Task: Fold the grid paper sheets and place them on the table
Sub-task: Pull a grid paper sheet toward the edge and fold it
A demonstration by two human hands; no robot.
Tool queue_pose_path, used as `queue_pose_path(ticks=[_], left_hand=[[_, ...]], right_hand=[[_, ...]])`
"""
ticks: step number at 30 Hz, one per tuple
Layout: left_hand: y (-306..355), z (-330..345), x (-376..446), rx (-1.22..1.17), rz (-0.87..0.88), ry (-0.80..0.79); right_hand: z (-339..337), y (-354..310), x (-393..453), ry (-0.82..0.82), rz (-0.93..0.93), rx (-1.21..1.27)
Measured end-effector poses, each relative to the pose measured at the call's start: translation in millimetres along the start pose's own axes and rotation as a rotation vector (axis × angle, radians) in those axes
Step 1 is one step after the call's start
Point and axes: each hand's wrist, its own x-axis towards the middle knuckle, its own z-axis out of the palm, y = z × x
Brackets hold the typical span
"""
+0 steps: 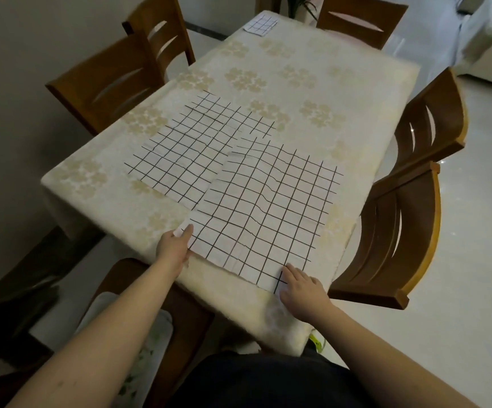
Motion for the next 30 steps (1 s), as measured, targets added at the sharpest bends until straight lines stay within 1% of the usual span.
queue_pose_path(ticks=[2, 4, 7, 10, 12, 14, 17, 19, 23, 27, 28, 30], left_hand=[[-4.4, -3.8, 2.7, 0.157, 0.065, 0.065], [-11.3, -8.9, 11.6, 0.225, 0.083, 0.1], [-18.9, -16.6, 22.9, 0.26, 0.036, 0.118], [-21.6, -20.1, 14.5, 0.243, -0.001, 0.097], [-24.4, -22.3, 7.6, 0.274, -0.001, 0.078], [-26.7, -24.7, 3.4, 0.332, 0.03, 0.105], [-18.4, -24.2, -8.7, 0.355, 0.13, 0.167], [-11.3, -20.8, -12.7, 0.371, 0.212, 0.172], [-0.4, -11.5, -15.4, 0.516, 0.399, 0.102], [6.0, 4.2, -20.6, 0.713, 0.664, 0.005], [7.7, 8.9, -19.7, 0.727, 0.698, -0.024], [14.2, 17.8, -20.7, 0.73, 0.707, -0.056]], right_hand=[[4.7, 0.7, -2.1, 0.004, 0.012, -0.009], [6.3, 2.1, -3.9, -0.002, 0.014, -0.013], [7.9, 5.0, -8.5, -0.018, 0.025, -0.007], [10.4, 8.7, -11.8, -0.019, 0.03, -0.014], [10.1, 9.9, -12.5, -0.021, 0.027, -0.019], [8.4, 10.1, -12.1, -0.018, 0.013, -0.02], [5.6, 11.2, -11.5, -0.021, 0.006, -0.009], [2.6, 14.8, -11.8, -0.007, 0.009, 0.018], [-7.8, 26.4, -11.1, 0.066, -0.016, 0.04], [-21.4, 44.2, -0.3, 0.095, -0.035, 0.038], [-25.6, 48.4, 3.4, 0.097, -0.042, 0.035], [-34.3, 56.8, 12.2, 0.1, -0.056, 0.047]])
